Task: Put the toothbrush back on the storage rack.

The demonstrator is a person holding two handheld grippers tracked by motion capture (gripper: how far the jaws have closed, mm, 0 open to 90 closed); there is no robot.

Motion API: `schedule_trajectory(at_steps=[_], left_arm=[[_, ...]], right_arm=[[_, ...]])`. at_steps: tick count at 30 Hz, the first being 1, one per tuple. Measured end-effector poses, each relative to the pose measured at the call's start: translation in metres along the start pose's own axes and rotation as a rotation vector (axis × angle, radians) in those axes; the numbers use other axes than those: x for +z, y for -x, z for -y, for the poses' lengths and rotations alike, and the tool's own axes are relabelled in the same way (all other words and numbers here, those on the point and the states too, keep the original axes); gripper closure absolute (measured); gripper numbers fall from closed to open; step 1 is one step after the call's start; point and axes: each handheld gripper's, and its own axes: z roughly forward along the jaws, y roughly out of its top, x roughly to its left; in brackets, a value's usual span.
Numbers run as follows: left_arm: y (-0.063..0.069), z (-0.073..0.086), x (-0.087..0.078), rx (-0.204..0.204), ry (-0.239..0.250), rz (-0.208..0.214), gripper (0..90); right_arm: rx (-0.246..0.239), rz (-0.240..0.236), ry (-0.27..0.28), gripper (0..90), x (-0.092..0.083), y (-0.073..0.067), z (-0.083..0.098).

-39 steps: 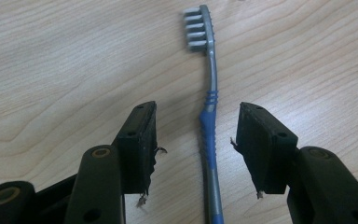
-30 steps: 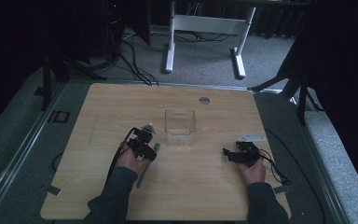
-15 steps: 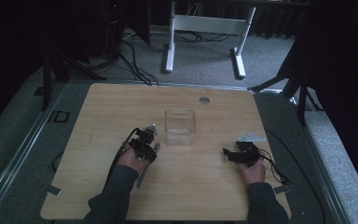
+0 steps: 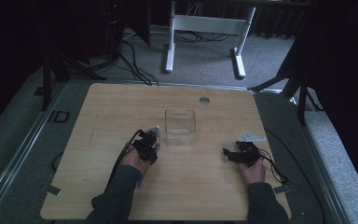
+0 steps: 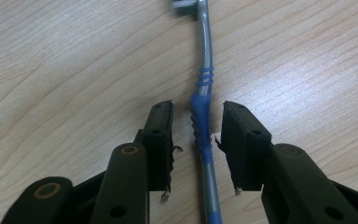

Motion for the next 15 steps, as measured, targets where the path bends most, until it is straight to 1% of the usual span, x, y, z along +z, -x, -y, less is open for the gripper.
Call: schedule_trajectory(at_steps=[6,7,9,15], left_arm=[[0.0025,-0.0016,0.0041,0.004,-0.014,-0.008,69.0],[0.0027,-0.0016,0.0046,0.003,-0.015,-0.016,69.7],[0.0025,-0.0017,0.0059,0.005,-0.024,-0.011,71.4],[0.0008,-0.0015,0.0059,-0.002,-0.023,-0.008,77.9]], right_arm=[[0.001,-0.001,0.000,27.6,0.0000,0.0001,0.0000],[0.001,-0.001,0.000,27.6,-0.0001,0.0001,0.0000],[0.002,-0.001,0.000,27.6,-0.0001,0.0001,0.0000],[0.002,-0.001,0.000,27.6,-0.0001,0.0001,0.0000]])
